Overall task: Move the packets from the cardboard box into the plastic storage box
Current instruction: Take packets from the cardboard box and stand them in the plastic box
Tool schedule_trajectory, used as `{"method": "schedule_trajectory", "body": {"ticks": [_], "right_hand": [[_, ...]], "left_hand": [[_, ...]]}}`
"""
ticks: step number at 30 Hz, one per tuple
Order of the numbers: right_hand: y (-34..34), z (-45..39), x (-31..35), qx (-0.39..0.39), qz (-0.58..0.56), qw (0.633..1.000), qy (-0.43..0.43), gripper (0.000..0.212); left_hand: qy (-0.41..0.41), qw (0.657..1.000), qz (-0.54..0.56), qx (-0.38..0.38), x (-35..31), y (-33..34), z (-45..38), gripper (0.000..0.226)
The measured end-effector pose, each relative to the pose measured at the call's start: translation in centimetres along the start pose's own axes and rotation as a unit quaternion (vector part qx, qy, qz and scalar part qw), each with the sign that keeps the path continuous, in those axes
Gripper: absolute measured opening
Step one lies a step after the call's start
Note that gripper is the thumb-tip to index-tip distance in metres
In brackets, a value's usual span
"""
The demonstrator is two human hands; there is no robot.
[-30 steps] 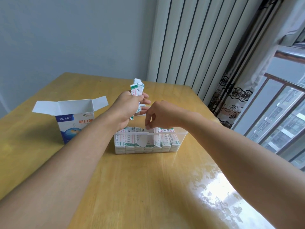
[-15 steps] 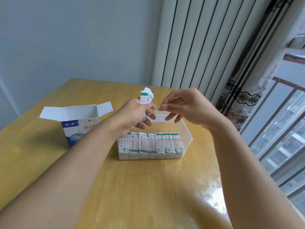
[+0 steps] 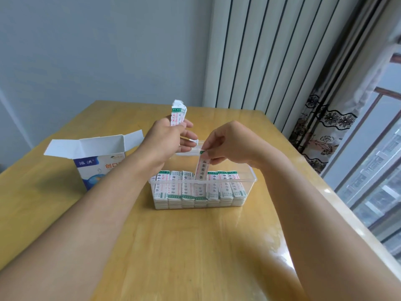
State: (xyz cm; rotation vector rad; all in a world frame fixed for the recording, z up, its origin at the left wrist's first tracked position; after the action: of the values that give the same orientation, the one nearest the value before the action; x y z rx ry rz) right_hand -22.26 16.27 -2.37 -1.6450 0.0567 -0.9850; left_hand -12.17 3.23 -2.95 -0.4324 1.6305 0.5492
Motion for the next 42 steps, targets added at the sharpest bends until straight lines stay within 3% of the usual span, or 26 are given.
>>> {"method": "schedule_trajectory", "body": {"ticks": [6, 21, 31, 42], "right_hand": [[1.6, -0.4, 0.0, 0.02, 0.064, 0.998, 0.005, 0.012], [2.2, -0.7, 0.5, -0.01, 0.232, 0.973, 0.01, 0.011], [2.7, -0.9, -0.9, 0.021, 0.357, 0.933, 0.04, 0.015], [3.0, -0.8, -0.5, 0.041, 0.364, 0.93, 0.034, 0.018]], "left_hand": [[0.007, 1.0, 0.001, -0.008, 0.2, 0.0, -0.1, 0.024], [0.001, 1.0, 0.0, -0.001, 0.3, 0.0, -0.2, 0.024], [-0.002, 1.0, -0.006, 0.001, 0.3, 0.1, -0.1, 0.024], [-0.006, 1.0, 0.0, 0.006, 0.2, 0.3, 0.0, 0.025]]}}
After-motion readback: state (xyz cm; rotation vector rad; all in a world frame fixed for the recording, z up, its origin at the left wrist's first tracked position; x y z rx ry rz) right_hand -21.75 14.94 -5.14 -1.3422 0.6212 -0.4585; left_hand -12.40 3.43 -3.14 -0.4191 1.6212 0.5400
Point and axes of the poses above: each hand's wrist, its own z-axis away from the middle knuckle, its own y-axis out of the palm, x = y × z, the point moved 6 cm from there along -z, towards the middle knuckle, and after that the axes turned 13 degrees about z, right-handed, at the moved point
